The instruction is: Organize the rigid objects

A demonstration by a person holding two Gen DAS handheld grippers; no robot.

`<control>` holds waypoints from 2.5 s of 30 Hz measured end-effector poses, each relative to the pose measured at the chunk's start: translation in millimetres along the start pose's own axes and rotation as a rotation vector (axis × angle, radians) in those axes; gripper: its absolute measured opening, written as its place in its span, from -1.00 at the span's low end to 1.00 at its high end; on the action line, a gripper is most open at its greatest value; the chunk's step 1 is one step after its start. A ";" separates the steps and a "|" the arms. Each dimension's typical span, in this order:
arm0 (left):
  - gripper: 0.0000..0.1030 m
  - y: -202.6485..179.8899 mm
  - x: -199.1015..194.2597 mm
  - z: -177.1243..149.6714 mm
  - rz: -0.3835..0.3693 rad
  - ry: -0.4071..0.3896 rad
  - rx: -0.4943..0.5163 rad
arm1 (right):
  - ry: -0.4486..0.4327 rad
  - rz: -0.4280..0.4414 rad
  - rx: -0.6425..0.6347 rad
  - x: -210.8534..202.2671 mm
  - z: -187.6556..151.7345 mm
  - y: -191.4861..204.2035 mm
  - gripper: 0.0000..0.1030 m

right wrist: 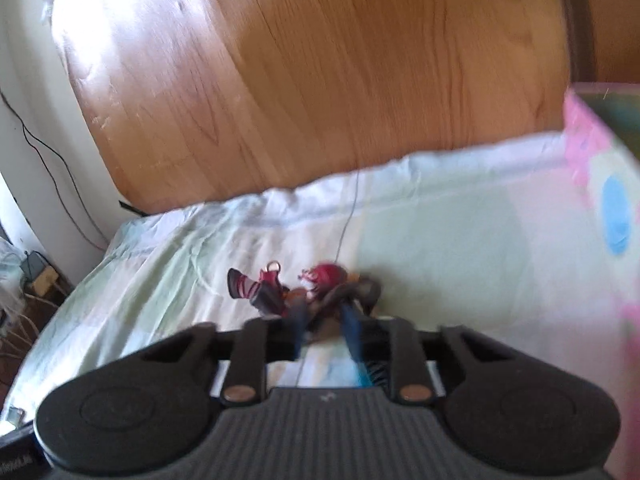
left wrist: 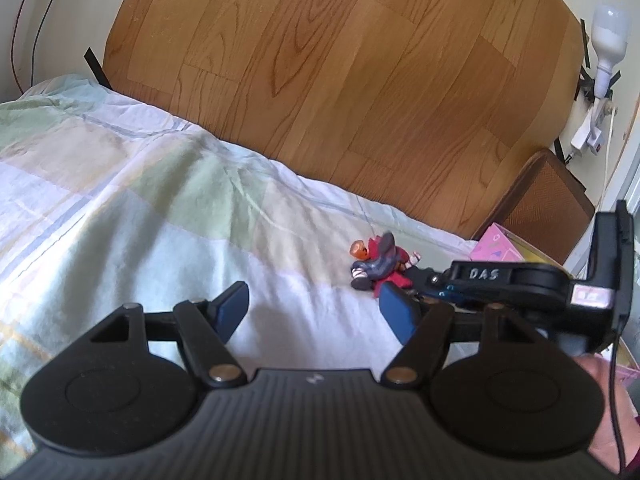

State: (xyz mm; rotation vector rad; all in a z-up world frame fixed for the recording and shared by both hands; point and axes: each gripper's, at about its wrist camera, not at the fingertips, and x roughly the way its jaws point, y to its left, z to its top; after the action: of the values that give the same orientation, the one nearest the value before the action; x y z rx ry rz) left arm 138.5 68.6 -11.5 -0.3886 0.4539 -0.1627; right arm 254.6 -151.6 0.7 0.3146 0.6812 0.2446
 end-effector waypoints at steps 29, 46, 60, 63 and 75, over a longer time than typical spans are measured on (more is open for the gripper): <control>0.45 -16.0 -11.3 -9.3 0.023 0.016 0.097 | -0.088 -0.091 -0.177 -198.8 -133.0 -39.9 -0.15; 0.46 -19.7 -26.2 -22.1 -0.008 0.041 0.088 | -0.091 -0.100 -0.088 -201.3 -138.9 -70.2 0.01; 0.54 -23.4 -27.0 -24.3 -0.043 0.052 0.099 | -0.084 -0.098 -0.110 -198.1 -137.8 -66.6 0.14; 0.54 -22.8 -26.9 -23.7 -0.049 0.053 0.096 | -0.084 -0.099 -0.116 -197.5 -137.9 -65.8 0.16; 0.54 -23.0 -26.4 -24.3 -0.073 0.056 0.095 | -0.077 -0.109 -0.134 -194.8 -136.7 -62.5 0.21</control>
State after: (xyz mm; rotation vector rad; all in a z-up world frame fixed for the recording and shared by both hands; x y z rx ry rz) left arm 102.4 45.8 -12.0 -0.3084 0.4856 -0.2660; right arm 26.9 -244.2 -9.9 0.1578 0.6005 0.1725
